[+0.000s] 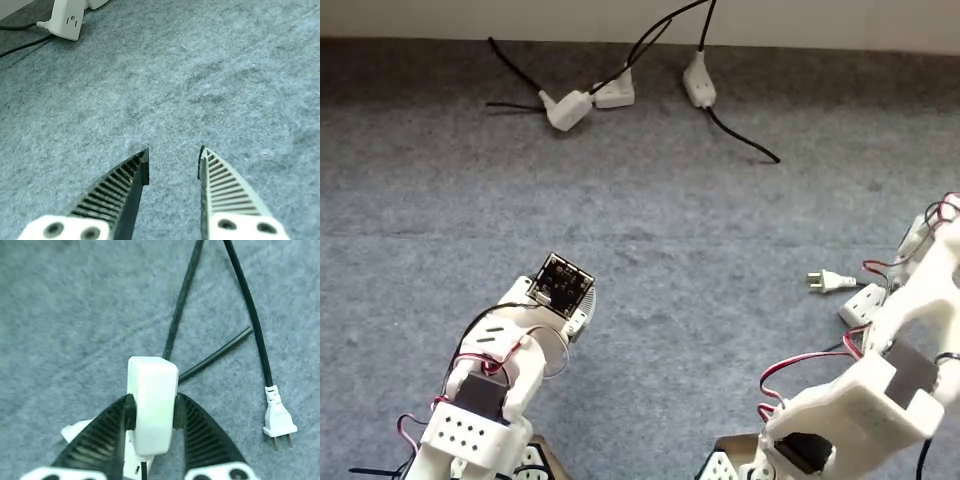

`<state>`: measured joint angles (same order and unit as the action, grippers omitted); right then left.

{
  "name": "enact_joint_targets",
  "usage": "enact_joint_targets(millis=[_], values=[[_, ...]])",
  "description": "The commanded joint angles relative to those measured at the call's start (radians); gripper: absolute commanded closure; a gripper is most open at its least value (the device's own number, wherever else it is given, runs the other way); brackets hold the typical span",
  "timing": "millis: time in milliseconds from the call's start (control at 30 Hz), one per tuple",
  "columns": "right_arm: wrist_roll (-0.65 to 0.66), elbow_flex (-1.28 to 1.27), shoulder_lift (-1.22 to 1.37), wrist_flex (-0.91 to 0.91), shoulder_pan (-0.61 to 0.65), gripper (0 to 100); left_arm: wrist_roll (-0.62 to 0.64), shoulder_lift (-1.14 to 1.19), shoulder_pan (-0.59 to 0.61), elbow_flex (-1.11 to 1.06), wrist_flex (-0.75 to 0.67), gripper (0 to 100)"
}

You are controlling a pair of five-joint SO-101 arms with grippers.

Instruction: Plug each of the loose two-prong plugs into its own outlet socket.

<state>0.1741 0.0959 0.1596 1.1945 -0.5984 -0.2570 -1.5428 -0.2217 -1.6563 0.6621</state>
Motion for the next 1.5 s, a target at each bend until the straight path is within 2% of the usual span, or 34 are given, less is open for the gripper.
enact_joint_targets(millis=[0,300,400,500,700,800,967,1100,1233,1467], values=[[-0.051,0.219,-0.033,0.088,0.125,98.0,0.002,-0.007,-0.012,0.002,-0.014,84],[-0.227,0.245,0.122,0.081,0.604,97.9,0.002,-0.007,-0.008,0.002,-0.014,84],[-0.287,0.240,0.205,0.074,0.713,97.9,0.002,-0.007,-0.007,0.002,-0.014,84],[-0.342,0.245,0.323,0.016,0.743,97.9,0.002,-0.007,-0.007,0.002,-0.014,84],[-0.344,0.249,0.496,-0.104,0.734,97.8,0.002,-0.007,-0.012,0.001,-0.017,84],[-0.345,0.249,0.495,-0.102,0.733,96.9,0.002,-0.007,-0.012,0.001,-0.018,84],[-0.350,0.249,0.420,-0.068,0.733,84.4,0.002,-0.007,-0.013,0.001,-0.018,84],[-0.350,0.243,0.372,-0.051,0.756,83.4,0.002,-0.007,-0.013,0.001,-0.018,84],[-0.350,0.242,0.355,-0.051,0.822,83.4,0.002,-0.007,-0.013,0.001,-0.018,84],[-0.350,0.278,0.343,-0.050,1.020,83.4,0.002,-0.007,-0.010,0.001,-0.018,84]])
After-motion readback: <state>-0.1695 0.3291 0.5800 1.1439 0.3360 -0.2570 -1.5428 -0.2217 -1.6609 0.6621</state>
